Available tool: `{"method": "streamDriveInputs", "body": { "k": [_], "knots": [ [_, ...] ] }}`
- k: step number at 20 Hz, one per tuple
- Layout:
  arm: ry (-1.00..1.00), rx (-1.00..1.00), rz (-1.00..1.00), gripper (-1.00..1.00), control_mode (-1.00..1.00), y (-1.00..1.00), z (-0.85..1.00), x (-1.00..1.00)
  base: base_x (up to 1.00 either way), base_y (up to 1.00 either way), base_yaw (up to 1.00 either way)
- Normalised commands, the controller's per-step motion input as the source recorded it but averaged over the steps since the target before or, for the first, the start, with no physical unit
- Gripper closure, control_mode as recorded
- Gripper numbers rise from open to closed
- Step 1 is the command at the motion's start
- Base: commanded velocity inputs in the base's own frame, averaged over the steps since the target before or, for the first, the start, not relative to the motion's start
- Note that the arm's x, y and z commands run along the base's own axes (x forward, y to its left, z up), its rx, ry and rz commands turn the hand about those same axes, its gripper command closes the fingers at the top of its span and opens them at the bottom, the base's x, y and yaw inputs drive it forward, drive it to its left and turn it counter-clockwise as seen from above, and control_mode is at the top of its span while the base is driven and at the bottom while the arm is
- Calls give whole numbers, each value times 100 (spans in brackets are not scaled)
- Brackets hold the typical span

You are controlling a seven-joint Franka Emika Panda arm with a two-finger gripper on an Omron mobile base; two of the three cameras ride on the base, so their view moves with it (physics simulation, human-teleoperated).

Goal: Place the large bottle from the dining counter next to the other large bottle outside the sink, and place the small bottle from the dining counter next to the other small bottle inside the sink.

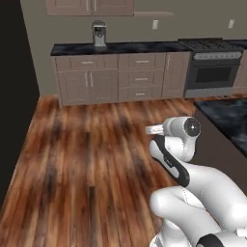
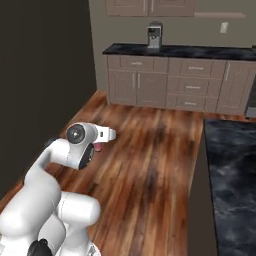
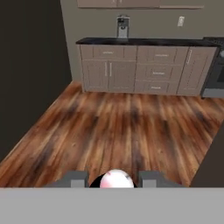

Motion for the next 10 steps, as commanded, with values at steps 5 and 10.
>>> {"method": "streamDriveInputs", "body": {
  "k": [5, 10],
  "knots": [
    [0, 0, 0, 100, 100, 0, 0, 0, 100, 34, -24],
    [0, 0, 0, 100, 100, 0, 0, 0, 100, 38, -32]
  ]
}}
